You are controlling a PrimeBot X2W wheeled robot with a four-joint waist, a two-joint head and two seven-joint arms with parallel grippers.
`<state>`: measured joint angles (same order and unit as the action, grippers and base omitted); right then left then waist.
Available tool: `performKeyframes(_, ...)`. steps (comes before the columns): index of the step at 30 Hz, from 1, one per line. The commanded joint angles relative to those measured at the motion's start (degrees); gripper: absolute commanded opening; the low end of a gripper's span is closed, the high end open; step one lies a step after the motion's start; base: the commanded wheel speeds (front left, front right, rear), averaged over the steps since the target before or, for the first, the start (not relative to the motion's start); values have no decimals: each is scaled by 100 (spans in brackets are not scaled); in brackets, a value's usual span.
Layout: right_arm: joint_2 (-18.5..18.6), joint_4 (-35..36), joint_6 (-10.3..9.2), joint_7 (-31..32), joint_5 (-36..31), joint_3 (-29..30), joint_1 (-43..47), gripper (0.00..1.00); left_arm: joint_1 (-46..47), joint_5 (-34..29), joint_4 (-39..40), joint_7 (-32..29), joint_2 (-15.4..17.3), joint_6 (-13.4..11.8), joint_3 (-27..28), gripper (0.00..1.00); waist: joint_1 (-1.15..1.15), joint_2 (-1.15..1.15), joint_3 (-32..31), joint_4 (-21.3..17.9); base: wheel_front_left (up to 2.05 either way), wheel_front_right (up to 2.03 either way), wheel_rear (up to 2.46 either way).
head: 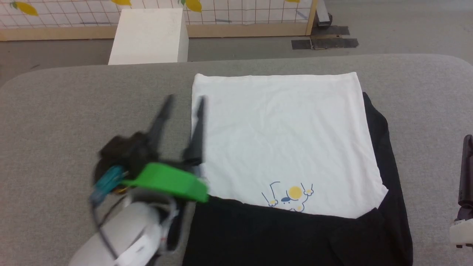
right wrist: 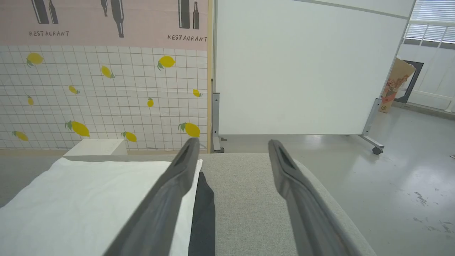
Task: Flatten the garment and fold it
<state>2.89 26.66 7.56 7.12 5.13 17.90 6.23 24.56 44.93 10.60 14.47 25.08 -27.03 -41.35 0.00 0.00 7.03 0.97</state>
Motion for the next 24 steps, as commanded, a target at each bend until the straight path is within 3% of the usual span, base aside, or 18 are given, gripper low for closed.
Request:
performKeyframes(1,-2,-20,-8,-5,57,-31,80,100,-383,-185,168,43,238,-197,255,100,0,0,-26,30,0,0,0)
performKeyframes(5,-2,-100,-8,-38,112,-108,125,100,-1541,-596,691,49,565,-473,1003,100,0,0,-2,44,0,0,0)
performKeyframes(9,-2,-255,-8,-103,234,-153,191,100,-2720,-1081,1091,51,355,-429,1708,100,0,0,71,94,0,0,0)
performKeyframes(19,20,-151,-8,66,-91,-410,-444,100,-3158,-1690,1282,52,-310,139,2242,100,0,0,583,189,0,0,0)
performKeyframes(24,622,-272,-8,577,76,-423,-1529,100,-2974,-1866,1307,52,-515,341,2368,100,0,0,1095,170,0,0,0)
